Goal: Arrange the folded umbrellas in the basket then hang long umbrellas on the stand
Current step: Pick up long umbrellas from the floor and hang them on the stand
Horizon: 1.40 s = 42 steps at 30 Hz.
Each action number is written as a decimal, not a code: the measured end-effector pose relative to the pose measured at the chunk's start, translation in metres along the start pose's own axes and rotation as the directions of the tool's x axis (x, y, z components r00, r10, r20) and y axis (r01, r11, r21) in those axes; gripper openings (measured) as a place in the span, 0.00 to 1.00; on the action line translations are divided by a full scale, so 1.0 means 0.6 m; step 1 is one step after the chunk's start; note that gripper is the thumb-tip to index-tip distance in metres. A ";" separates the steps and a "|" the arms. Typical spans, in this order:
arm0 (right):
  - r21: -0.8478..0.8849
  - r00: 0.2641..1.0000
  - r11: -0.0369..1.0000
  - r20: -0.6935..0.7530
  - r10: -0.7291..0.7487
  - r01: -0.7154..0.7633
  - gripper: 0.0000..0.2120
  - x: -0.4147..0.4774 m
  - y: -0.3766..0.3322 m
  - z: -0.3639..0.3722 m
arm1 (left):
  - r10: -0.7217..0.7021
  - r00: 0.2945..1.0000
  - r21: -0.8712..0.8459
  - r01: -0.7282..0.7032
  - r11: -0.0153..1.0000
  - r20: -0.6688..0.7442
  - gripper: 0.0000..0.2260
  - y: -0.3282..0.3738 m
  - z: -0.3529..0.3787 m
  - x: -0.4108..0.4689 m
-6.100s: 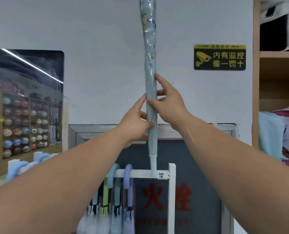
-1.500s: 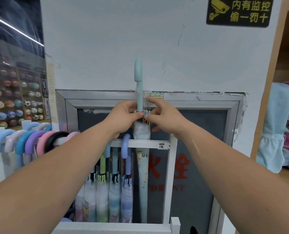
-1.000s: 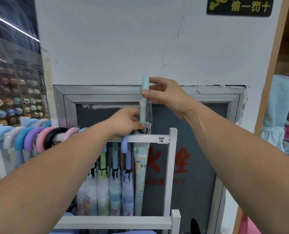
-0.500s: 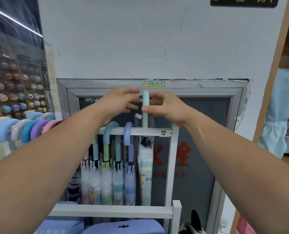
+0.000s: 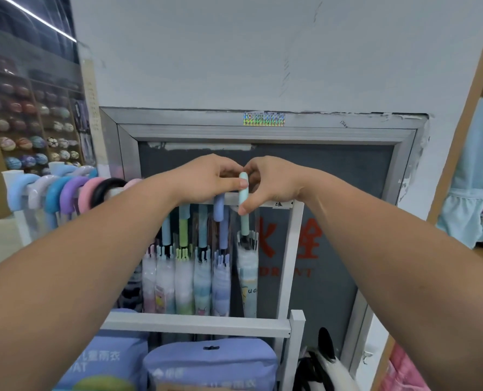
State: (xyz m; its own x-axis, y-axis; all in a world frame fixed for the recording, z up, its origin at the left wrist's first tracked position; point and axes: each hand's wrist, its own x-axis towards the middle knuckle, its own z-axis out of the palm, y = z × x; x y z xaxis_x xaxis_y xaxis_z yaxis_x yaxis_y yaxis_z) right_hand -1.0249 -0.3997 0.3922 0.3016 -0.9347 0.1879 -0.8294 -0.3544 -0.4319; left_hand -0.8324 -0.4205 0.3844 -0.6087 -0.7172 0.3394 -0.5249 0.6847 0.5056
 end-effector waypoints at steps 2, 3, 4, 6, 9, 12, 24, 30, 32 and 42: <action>-0.111 0.999 0.994 0.033 0.015 -0.011 0.34 -0.004 -0.008 0.001 | -0.009 1.000 0.067 0.007 0.998 0.021 0.13 -0.003 0.006 -0.001; -0.174 0.998 0.985 0.051 0.024 -0.014 0.34 -0.005 -0.010 0.002 | -0.012 0.999 0.114 0.008 0.993 0.031 0.14 -0.005 0.009 0.001; -0.232 0.997 0.973 0.064 0.033 -0.017 0.35 -0.005 -0.011 0.004 | -0.015 0.999 0.167 0.008 0.986 0.039 0.14 -0.006 0.011 0.002; -0.292 0.996 0.956 0.071 0.048 -0.026 0.37 -0.005 -0.011 0.006 | -0.019 0.999 0.239 0.007 0.971 0.049 0.15 -0.005 0.014 0.003; -0.336 0.996 0.941 0.066 0.057 -0.032 0.37 -0.007 -0.012 0.004 | -0.017 0.999 0.267 0.004 0.964 0.047 0.16 -0.003 0.016 0.005; -0.379 0.999 0.925 0.038 0.033 -0.016 0.34 -0.015 -0.003 0.000 | -0.018 0.999 0.281 0.007 0.960 0.039 0.16 -0.004 0.020 0.005; -0.414 0.997 0.910 -0.071 -0.030 -0.002 0.32 -0.055 0.023 0.010 | -0.101 0.993 0.396 0.119 0.910 -0.065 0.23 0.008 0.045 -0.021; -0.373 0.933 0.927 -0.341 -0.113 -0.024 0.33 -0.136 0.043 0.044 | 0.023 0.959 0.430 0.105 0.897 -0.282 0.26 0.015 0.089 -0.095; -0.376 0.912 0.924 -0.400 -0.097 -0.067 0.32 -0.180 0.052 0.064 | 0.079 0.953 0.444 0.063 0.894 -0.294 0.27 0.017 0.100 -0.123; -0.311 0.840 0.835 -0.463 0.285 -0.454 0.30 -0.497 0.057 0.192 | 0.242 0.968 0.406 -0.194 0.893 -0.069 0.31 0.086 0.236 -0.245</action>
State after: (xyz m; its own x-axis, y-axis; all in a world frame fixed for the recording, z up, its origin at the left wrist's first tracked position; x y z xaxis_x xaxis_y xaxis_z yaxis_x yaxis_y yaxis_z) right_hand -1.0889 -0.1361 0.2200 -0.2006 -0.8738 0.4429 -0.9756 0.1370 -0.1715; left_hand -0.8544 -0.2613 0.2483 -0.6748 -0.5376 0.5055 -0.5925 0.8031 0.0633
